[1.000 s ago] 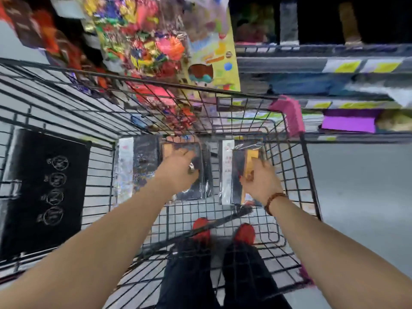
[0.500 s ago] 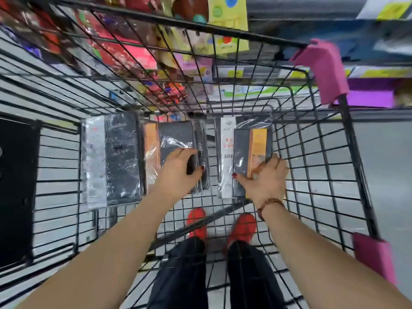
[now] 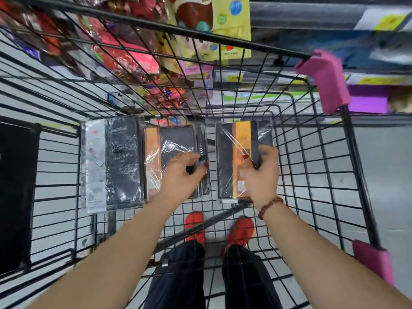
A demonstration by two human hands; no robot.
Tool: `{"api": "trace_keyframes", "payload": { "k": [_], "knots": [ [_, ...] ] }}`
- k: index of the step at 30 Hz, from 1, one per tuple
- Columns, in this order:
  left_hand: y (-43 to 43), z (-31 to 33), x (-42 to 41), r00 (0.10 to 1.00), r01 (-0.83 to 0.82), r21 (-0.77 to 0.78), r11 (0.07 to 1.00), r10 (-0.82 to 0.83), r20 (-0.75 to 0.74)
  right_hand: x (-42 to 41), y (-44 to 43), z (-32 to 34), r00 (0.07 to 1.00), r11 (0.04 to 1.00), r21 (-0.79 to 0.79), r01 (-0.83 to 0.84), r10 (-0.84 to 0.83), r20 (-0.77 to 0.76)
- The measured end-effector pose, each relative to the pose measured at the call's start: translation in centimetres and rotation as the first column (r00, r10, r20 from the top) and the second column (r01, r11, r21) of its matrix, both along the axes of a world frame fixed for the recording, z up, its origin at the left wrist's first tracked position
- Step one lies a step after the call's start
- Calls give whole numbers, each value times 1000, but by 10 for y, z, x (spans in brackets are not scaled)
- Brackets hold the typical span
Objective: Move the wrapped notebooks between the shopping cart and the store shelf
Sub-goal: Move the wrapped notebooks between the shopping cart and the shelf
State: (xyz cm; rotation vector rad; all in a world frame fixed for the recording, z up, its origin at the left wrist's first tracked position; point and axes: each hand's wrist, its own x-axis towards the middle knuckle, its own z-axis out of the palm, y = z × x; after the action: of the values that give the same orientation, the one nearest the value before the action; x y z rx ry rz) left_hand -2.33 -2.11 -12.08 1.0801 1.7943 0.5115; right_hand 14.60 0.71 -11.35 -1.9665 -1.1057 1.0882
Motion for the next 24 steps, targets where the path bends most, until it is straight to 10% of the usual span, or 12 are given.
{"api": "trace_keyframes", "payload": {
  "k": [9, 18, 24],
  "knots": [
    [-4, -6, 17, 858, -481, -85, 873, 488, 160, -39, -14, 0, 930, 969, -24, -244, 227, -289],
    [-7, -18, -27, 821, -572, 46, 819, 571, 31, 24, 2, -30, 867, 974, -217, -69, 166, 470],
    [-21, -22, -43, 829, -558, -26, 829, 559, 34, 16, -12, -41, 743, 902, -413, -129, 364, 562]
  ]
}}
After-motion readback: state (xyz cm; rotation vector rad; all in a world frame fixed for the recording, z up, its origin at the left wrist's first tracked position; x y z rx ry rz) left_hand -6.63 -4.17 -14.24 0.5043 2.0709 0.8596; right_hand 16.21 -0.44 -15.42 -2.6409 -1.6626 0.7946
